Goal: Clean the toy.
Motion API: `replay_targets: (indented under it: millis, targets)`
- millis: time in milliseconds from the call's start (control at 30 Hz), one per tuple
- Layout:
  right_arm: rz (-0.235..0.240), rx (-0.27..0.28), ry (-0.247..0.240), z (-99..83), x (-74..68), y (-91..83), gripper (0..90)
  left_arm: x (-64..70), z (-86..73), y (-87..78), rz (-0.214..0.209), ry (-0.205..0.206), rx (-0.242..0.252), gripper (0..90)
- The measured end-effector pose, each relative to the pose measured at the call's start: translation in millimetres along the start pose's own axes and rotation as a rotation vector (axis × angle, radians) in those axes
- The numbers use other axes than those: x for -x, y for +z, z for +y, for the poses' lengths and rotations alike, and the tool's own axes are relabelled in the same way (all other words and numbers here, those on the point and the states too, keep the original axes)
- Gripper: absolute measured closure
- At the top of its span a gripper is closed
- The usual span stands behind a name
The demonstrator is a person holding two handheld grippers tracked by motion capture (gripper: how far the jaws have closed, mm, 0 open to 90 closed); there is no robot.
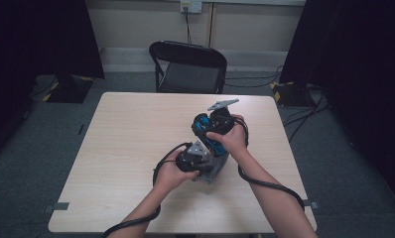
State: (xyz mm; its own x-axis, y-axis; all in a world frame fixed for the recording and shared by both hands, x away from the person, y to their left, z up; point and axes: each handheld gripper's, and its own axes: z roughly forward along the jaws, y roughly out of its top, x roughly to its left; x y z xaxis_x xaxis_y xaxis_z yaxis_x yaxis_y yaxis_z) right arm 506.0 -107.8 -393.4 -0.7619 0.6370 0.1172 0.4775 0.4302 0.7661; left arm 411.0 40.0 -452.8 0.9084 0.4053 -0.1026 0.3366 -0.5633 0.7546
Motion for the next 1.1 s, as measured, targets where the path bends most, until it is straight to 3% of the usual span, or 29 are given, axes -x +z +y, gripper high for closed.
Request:
replay_targets:
  millis: [267,400,667,1100]
  targets:
    - [-0.017,0.01,0.016,-0.1,10.6,-7.2,25.8,11.3,4.4,2.5,-0.032,0.041,-0.008,76.1]
    - [-0.024,0.013,0.031,-1.6,16.2,-10.6,25.8,12.1,3.9,1.7,-0.032,0.04,-0.01,76.1]
    - [-0.049,0.007,0.047,-9.4,29.0,-19.0,25.8,-4.4,-7.7,-19.8,0.04,0.026,-0.026,76.1]
    - [-0.089,-0.024,0.093,-36.7,55.0,-32.9,25.8,-38.0,-30.7,-68.0,0.162,-0.081,0.002,76.1]
